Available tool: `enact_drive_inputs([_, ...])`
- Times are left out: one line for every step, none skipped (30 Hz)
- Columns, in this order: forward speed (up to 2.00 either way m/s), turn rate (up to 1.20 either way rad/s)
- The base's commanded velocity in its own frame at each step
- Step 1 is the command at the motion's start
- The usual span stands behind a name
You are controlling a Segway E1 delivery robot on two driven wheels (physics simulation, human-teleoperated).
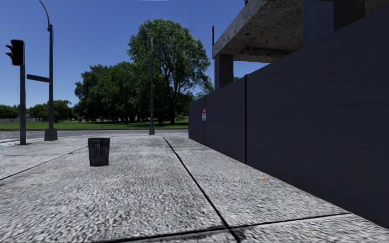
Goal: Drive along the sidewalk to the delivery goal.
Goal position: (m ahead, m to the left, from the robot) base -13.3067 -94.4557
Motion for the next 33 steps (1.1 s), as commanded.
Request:
enact_drive_inputs([1.76,0.50])
enact_drive_inputs([1.77,0.50])
enact_drive_inputs([1.77,0.50])
enact_drive_inputs([1.80,0.50])
enact_drive_inputs([1.80,0.50])
enact_drive_inputs([1.88,0.50])
enact_drive_inputs([1.90,0.50])
enact_drive_inputs([1.92,0.50])
enact_drive_inputs([1.94,0.50])
enact_drive_inputs([1.94,0.50])
enact_drive_inputs([2.00,0.50])
enact_drive_inputs([2.00,0.50])
enact_drive_inputs([2.00,0.50])
enact_drive_inputs([2.00,0.50])
enact_drive_inputs([2.00,0.50])
enact_drive_inputs([2.00,0.50])
enact_drive_inputs([2.00,0.50])
enact_drive_inputs([2.00,0.45])
enact_drive_inputs([2.00,0.24])
enact_drive_inputs([2.00,0.24])
enact_drive_inputs([2.00,0.00])
enact_drive_inputs([2.00,0.00])
enact_drive_inputs([2.00,0.00])
enact_drive_inputs([2.00,0.00])
enact_drive_inputs([2.00,0.00])
enact_drive_inputs([2.00,0.00])
enact_drive_inputs([2.00,0.00])
enact_drive_inputs([2.00,0.00])
enact_drive_inputs([2.00,0.00])
enact_drive_inputs([2.00,0.00])
enact_drive_inputs([2.00,0.00])
enact_drive_inputs([2.00,0.00])
enact_drive_inputs([2.00,0.00])
